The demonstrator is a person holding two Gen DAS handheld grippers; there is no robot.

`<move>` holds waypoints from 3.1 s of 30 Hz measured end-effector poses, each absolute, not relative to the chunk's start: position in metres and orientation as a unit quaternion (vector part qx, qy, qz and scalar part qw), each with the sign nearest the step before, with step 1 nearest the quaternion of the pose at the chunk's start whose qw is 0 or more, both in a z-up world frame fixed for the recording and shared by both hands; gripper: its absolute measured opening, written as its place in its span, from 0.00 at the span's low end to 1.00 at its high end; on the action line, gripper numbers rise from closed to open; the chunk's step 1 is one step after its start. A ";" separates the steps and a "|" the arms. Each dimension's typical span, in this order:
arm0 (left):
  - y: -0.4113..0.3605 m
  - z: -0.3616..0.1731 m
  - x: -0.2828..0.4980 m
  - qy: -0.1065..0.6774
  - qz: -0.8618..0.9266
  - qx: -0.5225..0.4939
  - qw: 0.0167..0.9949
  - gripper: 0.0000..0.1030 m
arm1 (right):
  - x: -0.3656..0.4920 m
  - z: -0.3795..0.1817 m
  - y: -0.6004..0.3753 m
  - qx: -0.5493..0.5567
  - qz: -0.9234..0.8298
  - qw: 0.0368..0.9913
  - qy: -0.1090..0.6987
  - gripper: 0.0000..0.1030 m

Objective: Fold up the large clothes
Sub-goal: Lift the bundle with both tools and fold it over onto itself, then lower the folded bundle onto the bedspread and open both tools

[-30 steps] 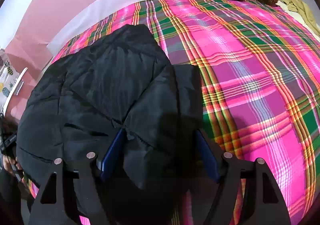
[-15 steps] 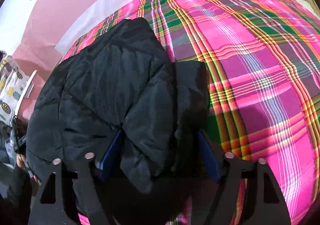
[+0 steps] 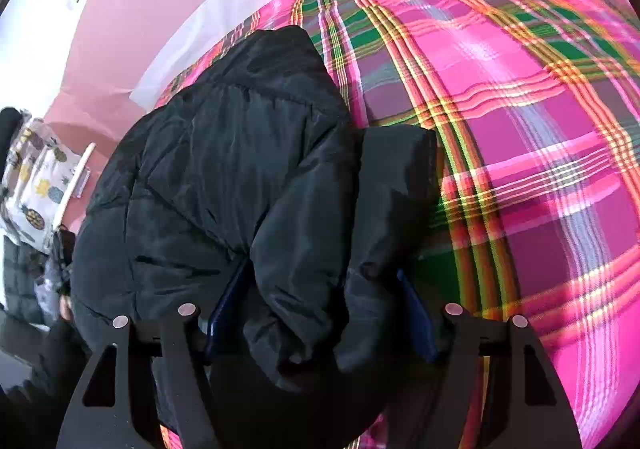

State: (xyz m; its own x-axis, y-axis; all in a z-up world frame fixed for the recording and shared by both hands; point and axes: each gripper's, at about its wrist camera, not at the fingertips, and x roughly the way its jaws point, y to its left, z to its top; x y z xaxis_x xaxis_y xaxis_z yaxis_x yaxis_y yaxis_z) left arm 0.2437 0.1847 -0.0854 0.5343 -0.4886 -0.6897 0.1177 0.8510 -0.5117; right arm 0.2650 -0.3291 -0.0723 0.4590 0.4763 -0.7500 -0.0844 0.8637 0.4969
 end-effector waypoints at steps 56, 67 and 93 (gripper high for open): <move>0.165 0.020 0.216 0.372 -0.129 -0.127 0.911 0.31 | 0.264 0.016 -0.304 0.166 0.199 0.870 0.419 0.24; 0.213 0.050 0.254 0.348 -0.100 -0.128 0.923 0.31 | 0.317 0.037 -0.257 0.158 0.224 0.873 0.403 0.24; 0.288 -0.014 0.301 0.363 0.016 -0.176 0.915 0.59 | 0.397 -0.017 -0.240 0.169 0.153 0.872 0.432 0.60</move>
